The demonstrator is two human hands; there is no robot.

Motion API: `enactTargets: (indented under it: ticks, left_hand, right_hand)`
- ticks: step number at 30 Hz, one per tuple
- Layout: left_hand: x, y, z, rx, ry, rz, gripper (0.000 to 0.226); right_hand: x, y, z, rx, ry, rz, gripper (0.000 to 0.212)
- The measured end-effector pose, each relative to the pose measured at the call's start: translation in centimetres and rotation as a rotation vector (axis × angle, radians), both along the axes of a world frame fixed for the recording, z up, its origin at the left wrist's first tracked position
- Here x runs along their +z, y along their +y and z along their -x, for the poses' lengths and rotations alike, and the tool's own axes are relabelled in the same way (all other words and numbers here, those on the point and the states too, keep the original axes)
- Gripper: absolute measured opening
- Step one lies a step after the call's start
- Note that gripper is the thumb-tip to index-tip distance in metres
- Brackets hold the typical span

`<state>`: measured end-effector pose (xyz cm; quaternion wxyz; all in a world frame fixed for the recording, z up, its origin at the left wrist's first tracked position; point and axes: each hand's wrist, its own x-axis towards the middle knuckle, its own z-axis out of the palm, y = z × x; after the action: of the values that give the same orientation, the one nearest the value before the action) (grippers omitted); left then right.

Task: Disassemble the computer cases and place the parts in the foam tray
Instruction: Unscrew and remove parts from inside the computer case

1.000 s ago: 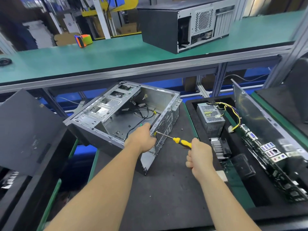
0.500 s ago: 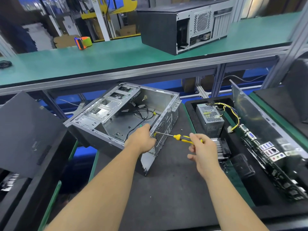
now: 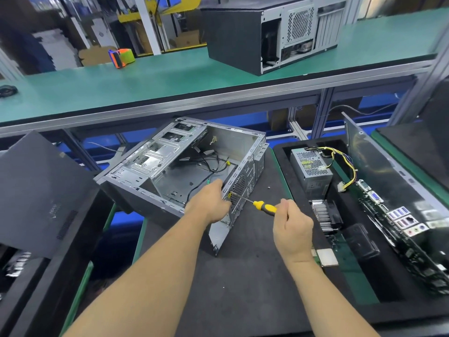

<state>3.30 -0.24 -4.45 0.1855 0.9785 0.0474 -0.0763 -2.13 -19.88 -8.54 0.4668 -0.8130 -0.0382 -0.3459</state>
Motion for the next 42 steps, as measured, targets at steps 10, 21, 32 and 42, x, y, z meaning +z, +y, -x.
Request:
enactTargets:
  ticks: [10, 21, 32, 42]
  left_hand:
    - [0.3, -0.2, 0.5, 0.012, -0.012, 0.004, 0.031]
    - [0.1, -0.1, 0.3, 0.017, -0.004, 0.007, 0.029]
    - [0.0, -0.1, 0.0, 0.007, -0.007, -0.003, 0.022]
    - [0.2, -0.2, 0.3, 0.003, -0.008, -0.031, 0.027]
  right_hand:
    - [1.0, -1.2, 0.0, 0.138, 0.578, -0.759, 0.007]
    - [1.8, -0.3, -1.3, 0.015, 0.74, -0.613, 0.038]
    - [-1.1, -0.6, 0.2, 0.103, 0.245, -0.188, 0.032]
    - [2.4, -2.8, -1.4, 0.339, 1.068, -1.034, 0.036]
